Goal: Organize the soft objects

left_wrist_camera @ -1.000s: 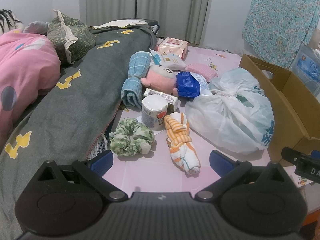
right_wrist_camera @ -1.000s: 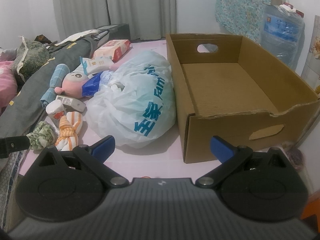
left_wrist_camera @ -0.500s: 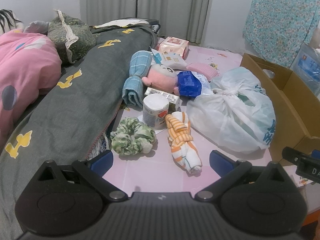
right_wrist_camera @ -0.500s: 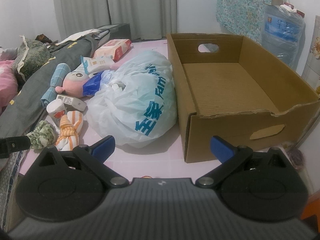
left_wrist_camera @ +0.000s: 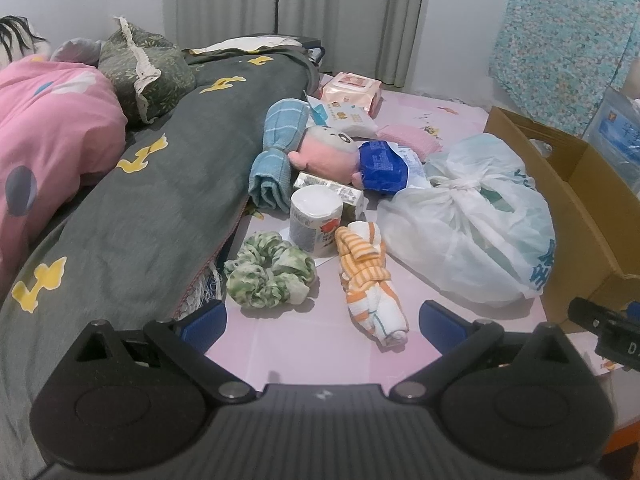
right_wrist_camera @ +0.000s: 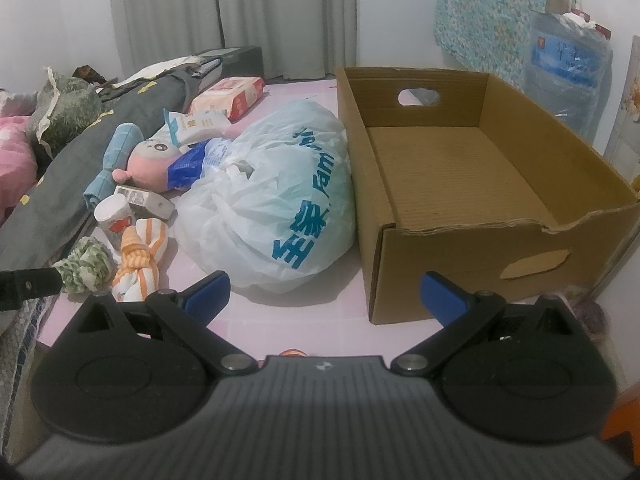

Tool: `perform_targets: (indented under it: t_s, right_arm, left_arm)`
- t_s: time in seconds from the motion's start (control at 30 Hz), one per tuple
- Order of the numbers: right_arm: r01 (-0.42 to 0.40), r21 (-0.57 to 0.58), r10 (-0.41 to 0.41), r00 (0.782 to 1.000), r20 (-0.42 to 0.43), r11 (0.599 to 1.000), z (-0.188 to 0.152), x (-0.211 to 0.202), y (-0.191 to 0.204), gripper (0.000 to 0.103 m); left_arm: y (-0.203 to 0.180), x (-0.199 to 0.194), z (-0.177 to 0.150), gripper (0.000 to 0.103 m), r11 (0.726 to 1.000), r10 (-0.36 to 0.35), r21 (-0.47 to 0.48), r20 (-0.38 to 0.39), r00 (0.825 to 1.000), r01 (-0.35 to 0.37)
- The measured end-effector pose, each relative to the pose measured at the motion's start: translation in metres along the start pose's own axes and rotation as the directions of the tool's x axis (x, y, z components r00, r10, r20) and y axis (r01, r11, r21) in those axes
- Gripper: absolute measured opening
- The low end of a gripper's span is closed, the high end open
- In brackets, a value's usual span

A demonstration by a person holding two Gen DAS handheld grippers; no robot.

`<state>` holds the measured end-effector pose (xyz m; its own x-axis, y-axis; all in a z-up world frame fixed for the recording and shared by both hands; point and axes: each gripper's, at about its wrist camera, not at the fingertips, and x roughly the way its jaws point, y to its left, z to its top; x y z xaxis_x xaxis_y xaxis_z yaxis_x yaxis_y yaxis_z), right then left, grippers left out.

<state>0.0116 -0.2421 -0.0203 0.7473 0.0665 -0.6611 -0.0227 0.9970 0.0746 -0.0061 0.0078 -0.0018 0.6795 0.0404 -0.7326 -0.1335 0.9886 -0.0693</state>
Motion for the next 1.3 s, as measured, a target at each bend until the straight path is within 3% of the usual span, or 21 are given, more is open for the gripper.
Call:
perform_targets:
  t_s: [0.17,0.33,0.47,0.57,0.63,0.8,0.97,1.03,1.1,1.2,1.3]
  right_arm:
    - [0.003,-0.030,-0.003,1.000,0.004,1.000,0.002,-0.007,0.001,0.102]
    - [0.015,-0.073,-0.006,0.993,0.122,0.997,0.027,-0.031,-0.008,0.102]
    - [-0.056,-0.121,0.083,0.968,0.236,0.991,0.075,-0.044,-0.017,0.102]
    - [-0.184,-0.168,0.223,0.940,0.258,0.968,0.121,-0.036,-0.025,0.102]
    - [-0.252,-0.197,0.294,0.928,0.228,0.947,0.153,-0.021,-0.027,0.102]
    - [-0.439,-0.220,0.465,0.881,0.084,0.871,0.237,0.050,-0.022,0.102]
    - [-0.561,-0.127,0.551,0.828,-0.107,0.818,0.304,0.155,-0.008,0.096]
    - [-0.581,-0.083,0.562,0.808,-0.178,0.809,0.316,0.198,0.003,0.085]
    - [-0.576,-0.025,0.551,0.794,-0.258,0.817,0.326,0.245,0.016,0.068]
    - [-0.558,0.071,0.539,0.750,-0.383,0.827,0.330,0.308,0.033,0.056]
    - [-0.523,0.087,0.499,0.732,-0.465,0.848,0.322,0.351,0.047,0.054]
  left_arm:
    - [0.007,-0.004,0.006,0.103,1.000,0.028,-0.003,0.052,0.998,-0.027]
    - [0.013,-0.005,0.033,0.103,1.000,0.029,-0.009,0.103,0.994,-0.029]
    - [0.008,0.003,0.064,0.103,1.000,-0.031,0.007,0.143,0.989,0.030]
    - [0.001,0.021,0.090,0.103,0.995,-0.097,0.009,0.159,0.983,0.097]
    - [-0.006,0.040,0.111,0.103,0.989,-0.151,0.013,0.156,0.976,0.151]
    - [-0.034,0.097,0.163,0.097,0.985,-0.173,0.034,0.116,0.978,0.170]
    - [-0.057,0.170,0.213,0.083,0.965,-0.261,0.006,-0.005,0.965,0.261]
    - [-0.063,0.204,0.229,0.071,0.956,-0.292,-0.030,-0.087,0.953,0.290]
    - [-0.068,0.232,0.237,0.067,0.952,-0.307,-0.051,-0.157,0.939,0.303]
    - [-0.072,0.267,0.246,0.066,0.949,-0.315,-0.098,-0.241,0.918,0.300]
    - [-0.074,0.299,0.251,0.066,0.945,-0.325,-0.138,-0.313,0.892,0.296]
